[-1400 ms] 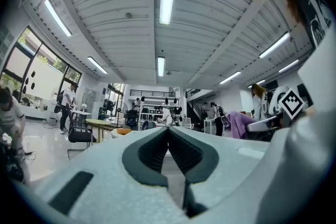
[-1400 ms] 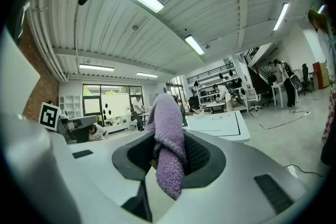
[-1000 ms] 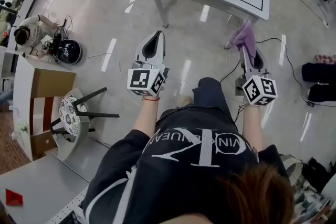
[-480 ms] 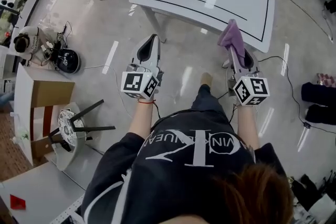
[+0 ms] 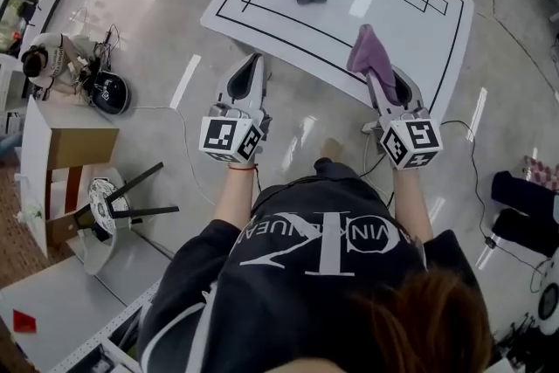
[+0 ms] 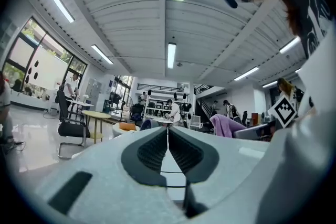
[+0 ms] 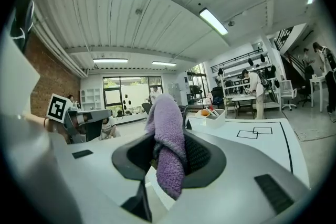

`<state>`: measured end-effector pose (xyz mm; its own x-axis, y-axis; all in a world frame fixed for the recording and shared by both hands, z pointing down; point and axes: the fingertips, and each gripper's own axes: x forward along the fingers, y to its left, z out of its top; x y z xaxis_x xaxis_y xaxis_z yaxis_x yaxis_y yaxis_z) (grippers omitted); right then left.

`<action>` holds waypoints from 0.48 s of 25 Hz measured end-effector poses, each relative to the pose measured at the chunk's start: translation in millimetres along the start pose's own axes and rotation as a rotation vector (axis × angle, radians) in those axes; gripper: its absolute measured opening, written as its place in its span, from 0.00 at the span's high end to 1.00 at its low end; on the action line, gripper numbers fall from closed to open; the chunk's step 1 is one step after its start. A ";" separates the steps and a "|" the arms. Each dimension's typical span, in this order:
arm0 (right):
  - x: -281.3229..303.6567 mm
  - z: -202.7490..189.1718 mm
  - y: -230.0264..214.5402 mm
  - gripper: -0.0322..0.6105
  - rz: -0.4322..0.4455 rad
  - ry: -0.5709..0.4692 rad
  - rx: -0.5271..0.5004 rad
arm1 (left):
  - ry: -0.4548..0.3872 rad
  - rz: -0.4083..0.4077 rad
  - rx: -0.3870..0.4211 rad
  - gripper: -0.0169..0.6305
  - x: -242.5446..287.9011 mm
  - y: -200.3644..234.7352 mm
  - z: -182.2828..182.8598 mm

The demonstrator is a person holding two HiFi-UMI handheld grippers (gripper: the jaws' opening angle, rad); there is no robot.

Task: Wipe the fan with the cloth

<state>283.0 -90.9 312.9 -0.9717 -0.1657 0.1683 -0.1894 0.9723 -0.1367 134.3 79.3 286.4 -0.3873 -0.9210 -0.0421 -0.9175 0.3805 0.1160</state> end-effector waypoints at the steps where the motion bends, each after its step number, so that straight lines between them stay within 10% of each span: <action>1: 7.1 0.7 -7.6 0.76 0.011 0.006 0.001 | -0.002 0.006 -0.001 0.96 9.3 0.2 0.2; 12: 62.6 -3.2 -52.3 0.76 0.080 0.035 0.084 | 0.086 0.004 0.011 0.89 68.3 -1.0 -13.8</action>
<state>232.5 -151.6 333.8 -0.9790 -0.0809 0.1872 -0.1241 0.9647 -0.2322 110.1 14.9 297.1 -0.3818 -0.9232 0.0437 -0.9172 0.3843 0.1049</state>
